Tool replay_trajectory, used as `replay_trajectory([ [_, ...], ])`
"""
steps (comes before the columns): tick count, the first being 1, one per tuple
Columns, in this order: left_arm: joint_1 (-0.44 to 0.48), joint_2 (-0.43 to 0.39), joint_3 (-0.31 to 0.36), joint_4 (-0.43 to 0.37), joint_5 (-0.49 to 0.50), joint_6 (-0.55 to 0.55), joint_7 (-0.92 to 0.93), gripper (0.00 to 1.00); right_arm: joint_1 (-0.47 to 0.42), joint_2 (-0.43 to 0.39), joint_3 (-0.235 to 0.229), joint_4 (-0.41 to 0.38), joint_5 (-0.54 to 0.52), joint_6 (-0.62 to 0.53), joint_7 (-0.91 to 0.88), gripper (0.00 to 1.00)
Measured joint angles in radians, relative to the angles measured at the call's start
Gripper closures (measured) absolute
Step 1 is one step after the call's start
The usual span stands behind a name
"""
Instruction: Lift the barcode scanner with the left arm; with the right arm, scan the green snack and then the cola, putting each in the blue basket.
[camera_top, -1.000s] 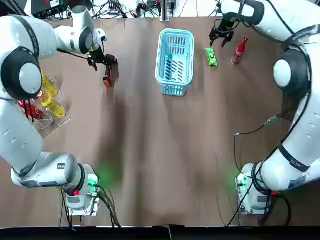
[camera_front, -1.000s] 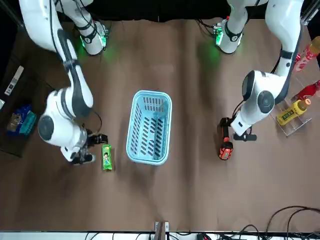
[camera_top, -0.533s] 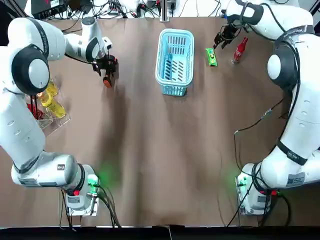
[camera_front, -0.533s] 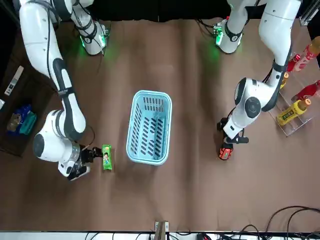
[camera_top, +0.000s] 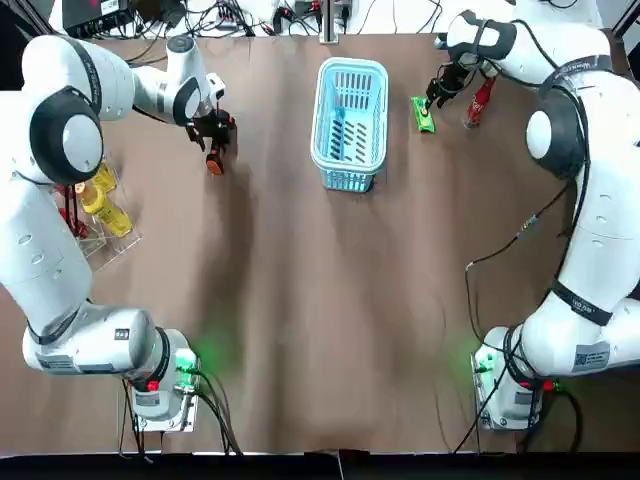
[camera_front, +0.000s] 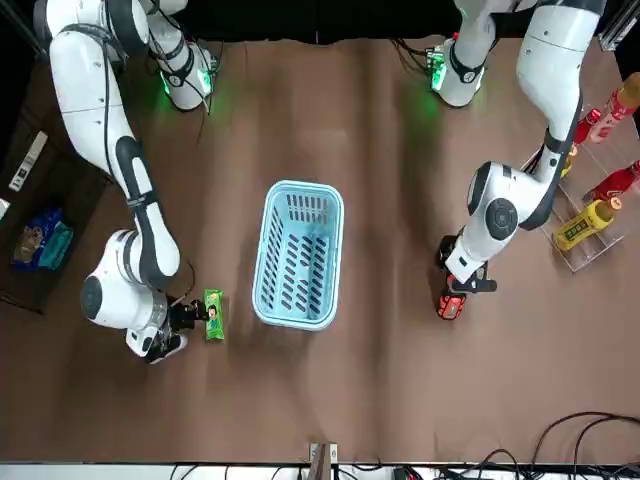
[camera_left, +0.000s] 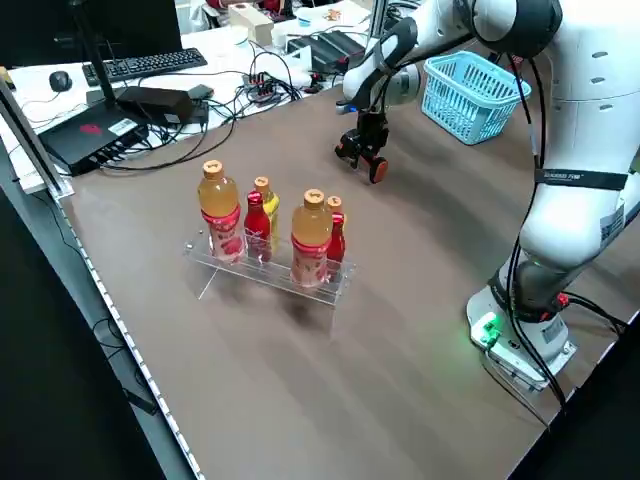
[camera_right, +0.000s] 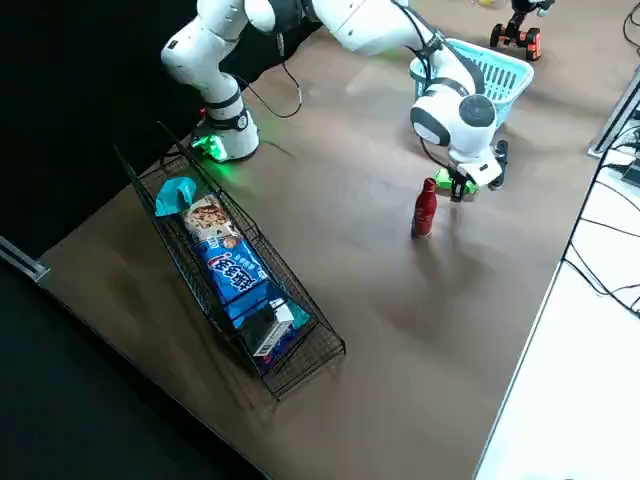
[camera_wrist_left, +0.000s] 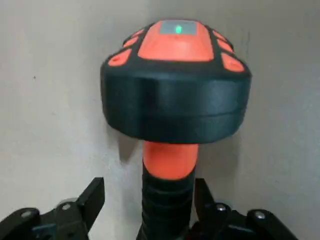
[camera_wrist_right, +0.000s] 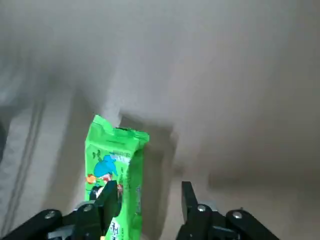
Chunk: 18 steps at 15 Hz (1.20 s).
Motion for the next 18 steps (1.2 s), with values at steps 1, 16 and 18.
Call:
replay_trajectory([
  [1,0.000,0.000,0.000,0.003,0.000,0.000,0.000,0.19,0.001,0.000,0.001,0.001,0.002,0.000,0.000,0.40],
  [16,0.000,-0.014,-0.003,0.029,0.001,-0.015,-0.001,0.66,0.013,0.011,0.007,0.009,0.015,-0.022,0.003,0.98],
  [18,0.001,-0.060,-0.005,0.044,0.001,-0.059,-0.001,0.66,0.012,0.009,0.003,0.017,0.015,-0.067,0.011,0.98],
])
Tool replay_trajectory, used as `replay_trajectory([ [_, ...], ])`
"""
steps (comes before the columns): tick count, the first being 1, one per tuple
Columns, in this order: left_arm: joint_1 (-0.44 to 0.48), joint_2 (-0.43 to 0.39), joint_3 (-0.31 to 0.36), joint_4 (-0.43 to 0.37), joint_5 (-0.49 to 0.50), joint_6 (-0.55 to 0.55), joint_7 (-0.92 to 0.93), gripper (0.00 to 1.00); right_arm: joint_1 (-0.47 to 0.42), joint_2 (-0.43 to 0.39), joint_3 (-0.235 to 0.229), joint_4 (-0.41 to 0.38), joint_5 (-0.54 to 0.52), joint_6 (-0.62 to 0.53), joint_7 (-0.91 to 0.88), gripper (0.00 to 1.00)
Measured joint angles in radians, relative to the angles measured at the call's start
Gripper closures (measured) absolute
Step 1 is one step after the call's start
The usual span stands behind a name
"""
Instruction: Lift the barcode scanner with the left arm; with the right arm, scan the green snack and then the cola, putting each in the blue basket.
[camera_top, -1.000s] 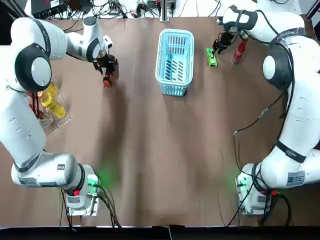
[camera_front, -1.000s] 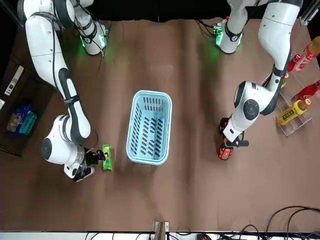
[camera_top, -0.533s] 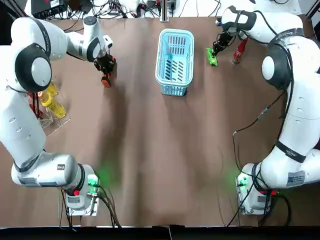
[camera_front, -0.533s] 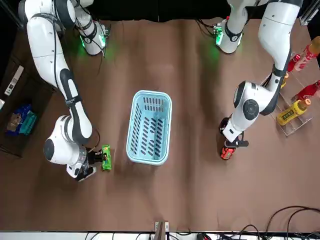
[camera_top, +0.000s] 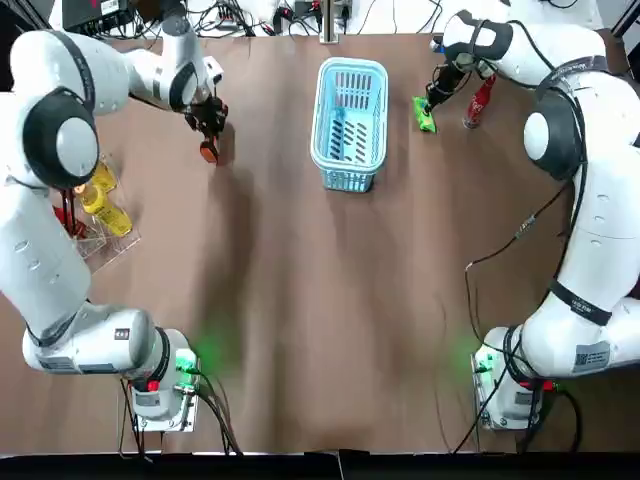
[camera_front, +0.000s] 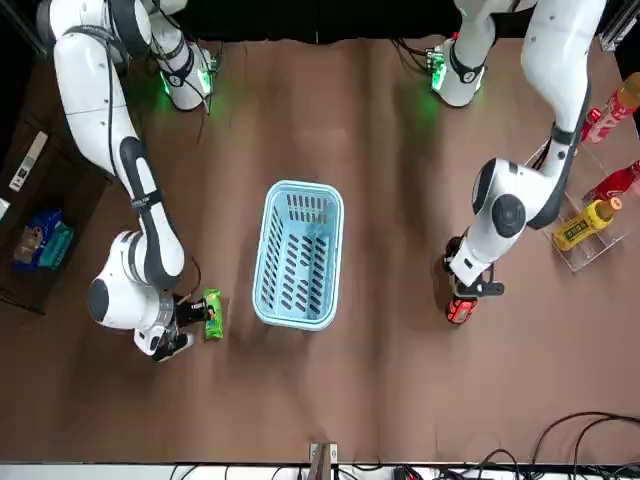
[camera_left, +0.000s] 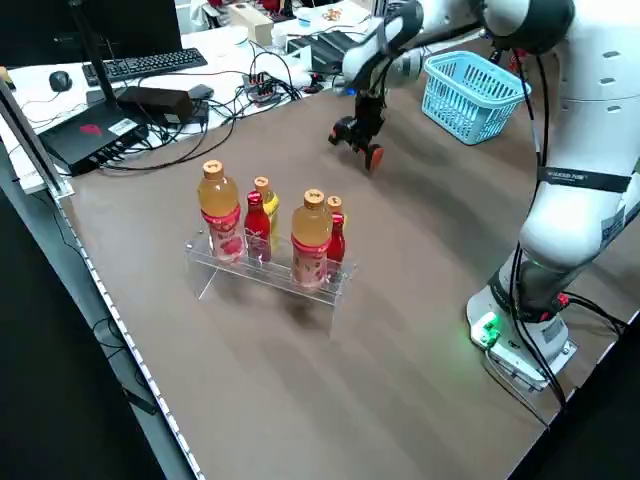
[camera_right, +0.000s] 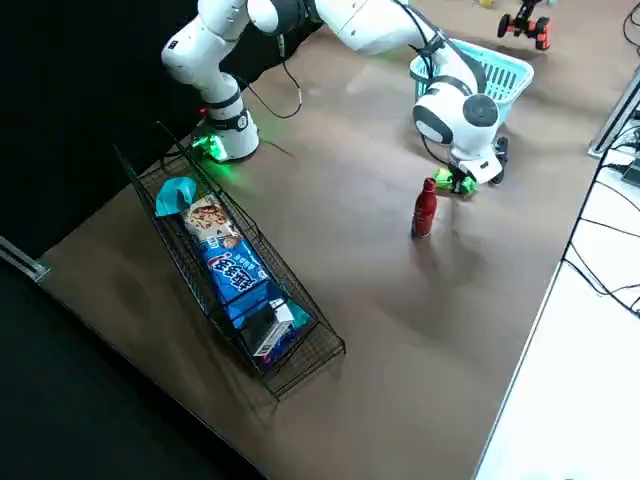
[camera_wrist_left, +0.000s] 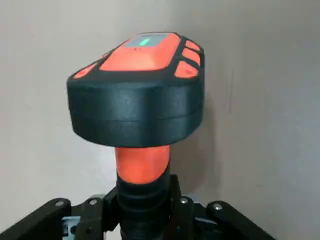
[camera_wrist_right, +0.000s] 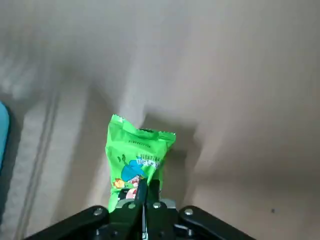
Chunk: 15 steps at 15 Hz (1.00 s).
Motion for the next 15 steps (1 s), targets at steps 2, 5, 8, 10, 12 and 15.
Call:
replay_trajectory([
  [2,0.007,-0.074,-0.018,0.016,-0.004,-0.070,-0.001,0.66,-0.002,-0.007,-0.008,0.015,0.000,-0.097,0.001,0.98],
  [5,0.009,-0.187,-0.056,0.045,-0.116,-0.180,-0.013,0.66,-0.011,-0.056,-0.012,0.034,0.000,-0.216,0.022,0.98],
  [8,0.008,-0.270,-0.102,0.078,-0.245,-0.272,-0.017,0.66,-0.020,-0.154,-0.012,0.042,0.013,-0.290,0.117,0.98],
  [10,0.007,-0.300,-0.136,0.129,-0.327,-0.371,-0.039,0.66,-0.028,-0.228,-0.013,0.043,0.085,-0.330,0.180,0.98],
  [12,0.004,-0.312,-0.160,0.206,-0.403,-0.484,-0.051,0.66,-0.030,-0.287,-0.011,0.042,0.161,-0.392,0.232,0.98],
  [15,0.004,-0.314,-0.191,0.302,-0.600,-0.564,-0.072,0.66,-0.007,-0.340,0.027,0.041,0.291,-0.443,0.378,0.98],
])
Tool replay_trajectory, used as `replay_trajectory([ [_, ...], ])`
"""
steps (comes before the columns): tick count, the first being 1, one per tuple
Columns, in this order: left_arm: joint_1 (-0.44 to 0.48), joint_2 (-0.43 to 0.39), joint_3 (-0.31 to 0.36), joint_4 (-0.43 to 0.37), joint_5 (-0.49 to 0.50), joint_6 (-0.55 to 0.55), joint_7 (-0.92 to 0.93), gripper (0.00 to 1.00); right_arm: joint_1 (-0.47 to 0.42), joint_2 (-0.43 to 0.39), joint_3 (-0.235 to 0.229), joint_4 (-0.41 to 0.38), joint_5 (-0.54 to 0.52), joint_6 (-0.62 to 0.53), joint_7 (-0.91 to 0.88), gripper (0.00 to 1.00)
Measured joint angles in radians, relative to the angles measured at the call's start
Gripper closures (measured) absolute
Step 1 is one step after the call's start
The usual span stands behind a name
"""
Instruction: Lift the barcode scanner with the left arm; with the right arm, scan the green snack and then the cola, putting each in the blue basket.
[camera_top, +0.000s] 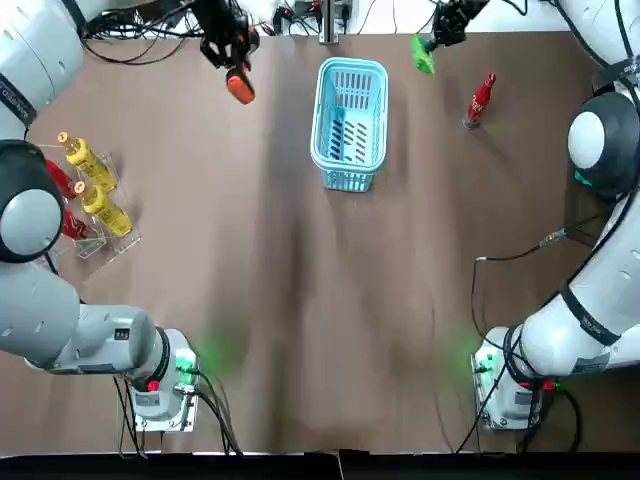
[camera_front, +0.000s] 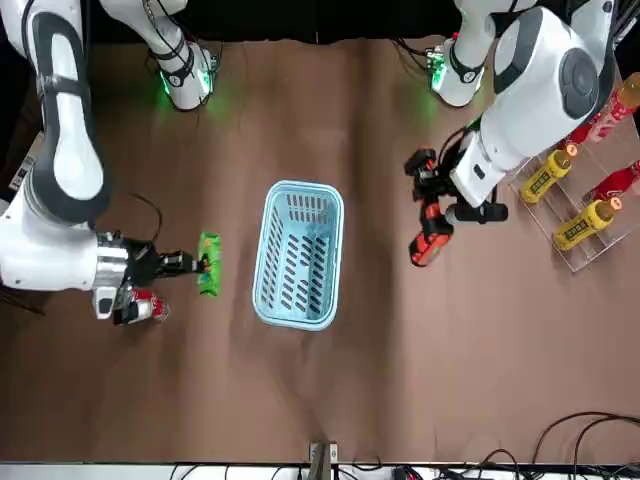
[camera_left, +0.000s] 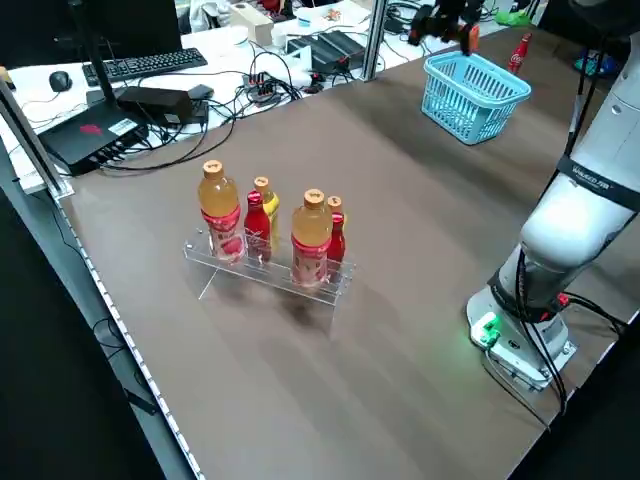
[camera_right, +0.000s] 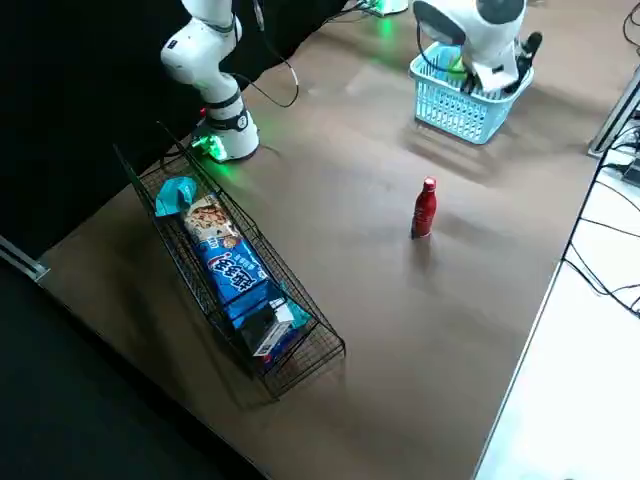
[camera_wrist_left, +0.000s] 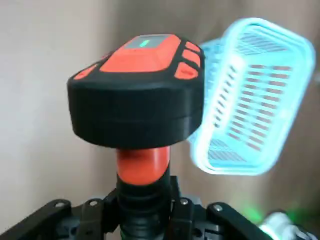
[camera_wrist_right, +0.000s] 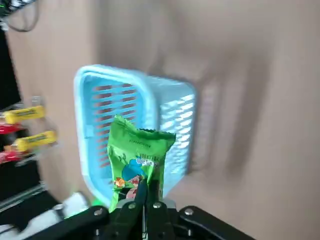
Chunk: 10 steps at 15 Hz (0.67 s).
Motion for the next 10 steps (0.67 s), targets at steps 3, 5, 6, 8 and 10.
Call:
replay_trajectory([
  [3,-0.001,0.000,-0.015,0.007,-0.110,-0.001,-0.006,0.66,0.038,-0.001,0.041,-0.001,0.043,0.007,0.097,0.98],
  [5,-0.008,0.009,-0.050,0.013,-0.244,-0.002,-0.035,0.66,0.119,-0.001,0.069,-0.006,0.108,0.078,0.222,0.98],
  [6,-0.010,0.015,-0.066,0.018,-0.267,-0.002,-0.044,0.66,0.142,0.000,0.071,-0.007,0.118,0.101,0.247,0.98],
  [8,-0.012,0.032,-0.101,0.023,-0.301,-0.002,-0.075,0.66,0.179,0.000,0.072,-0.008,0.136,0.166,0.285,0.98],
  [10,-0.016,0.056,-0.131,0.025,-0.314,-0.001,-0.106,0.66,0.204,0.002,0.073,-0.009,0.143,0.221,0.295,0.98],
])
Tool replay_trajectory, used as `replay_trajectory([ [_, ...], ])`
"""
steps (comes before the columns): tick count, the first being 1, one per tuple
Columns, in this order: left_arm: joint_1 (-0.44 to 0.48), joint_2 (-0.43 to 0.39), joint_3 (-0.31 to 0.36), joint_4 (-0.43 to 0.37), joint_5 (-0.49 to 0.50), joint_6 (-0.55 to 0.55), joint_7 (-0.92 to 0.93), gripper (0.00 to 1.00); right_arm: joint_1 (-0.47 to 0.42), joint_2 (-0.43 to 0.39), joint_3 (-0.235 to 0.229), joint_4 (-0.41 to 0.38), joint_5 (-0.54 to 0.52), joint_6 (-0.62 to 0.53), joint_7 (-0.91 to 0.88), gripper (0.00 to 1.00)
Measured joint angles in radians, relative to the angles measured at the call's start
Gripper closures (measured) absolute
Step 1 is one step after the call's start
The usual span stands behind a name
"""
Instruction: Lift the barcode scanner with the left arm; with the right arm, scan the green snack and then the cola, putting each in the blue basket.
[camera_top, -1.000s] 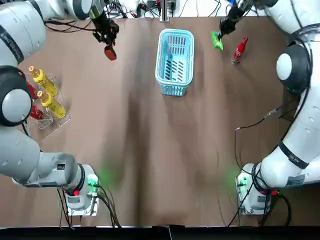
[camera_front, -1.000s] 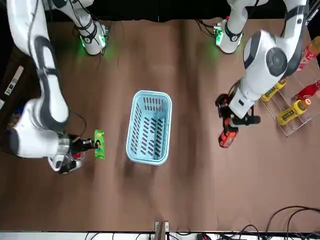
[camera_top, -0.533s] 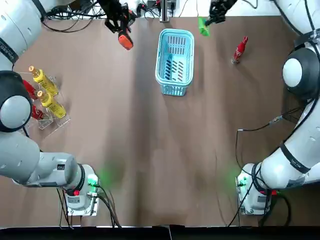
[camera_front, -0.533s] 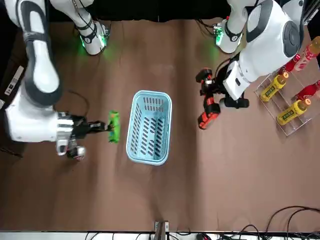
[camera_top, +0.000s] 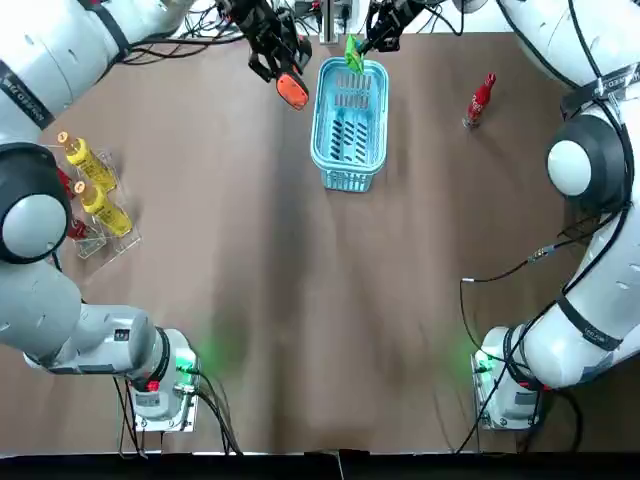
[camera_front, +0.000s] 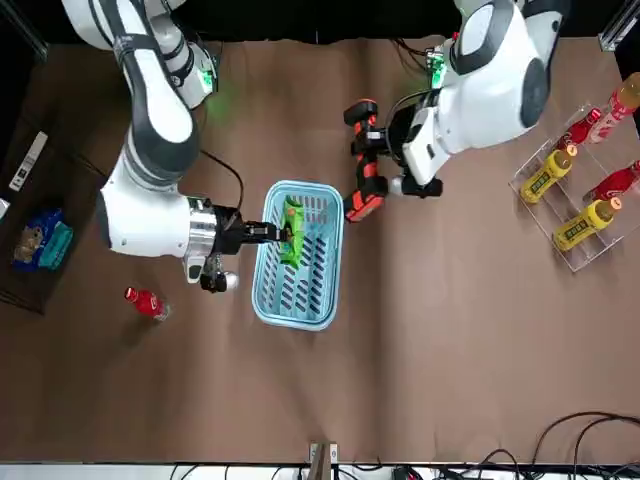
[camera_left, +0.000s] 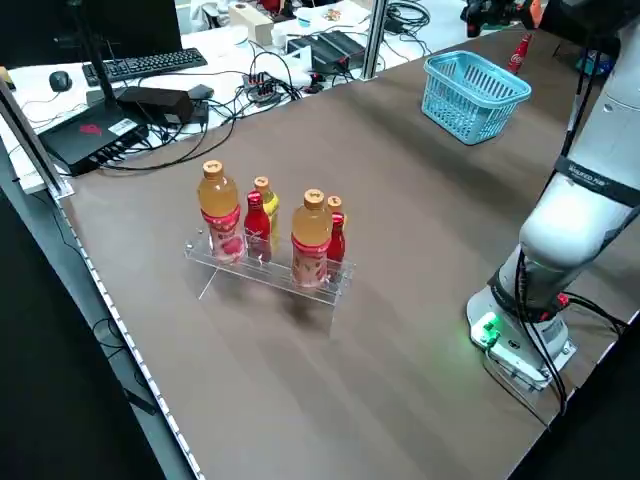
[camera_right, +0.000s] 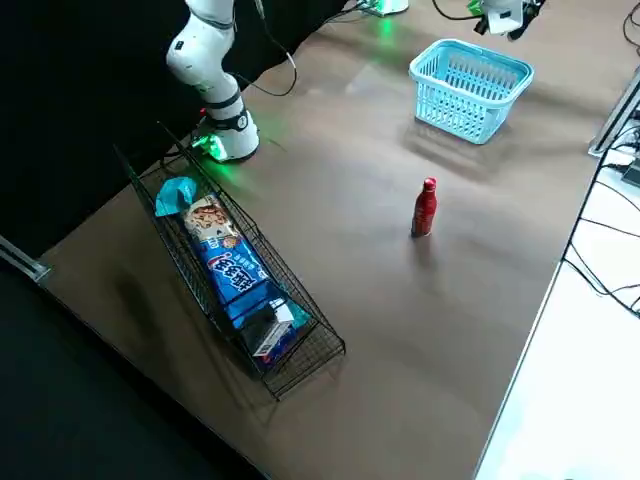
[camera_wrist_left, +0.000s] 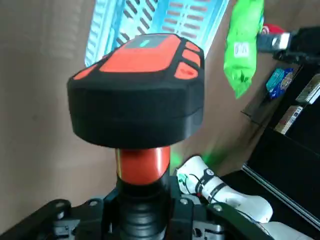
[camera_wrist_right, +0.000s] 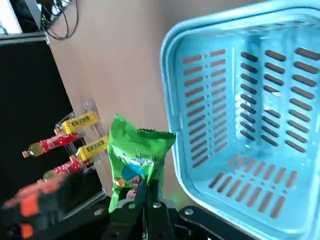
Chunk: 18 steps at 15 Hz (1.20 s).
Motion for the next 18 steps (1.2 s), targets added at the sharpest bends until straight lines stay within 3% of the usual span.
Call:
replay_trajectory([
  [7,-0.054,0.114,-0.011,0.110,-0.006,0.058,-0.055,0.66,0.033,0.011,0.000,-0.001,0.001,0.068,0.002,0.98],
  [18,-0.078,0.151,-0.013,0.125,-0.007,0.151,-0.051,0.66,0.041,0.019,0.000,-0.001,0.001,0.069,0.001,0.98],
])
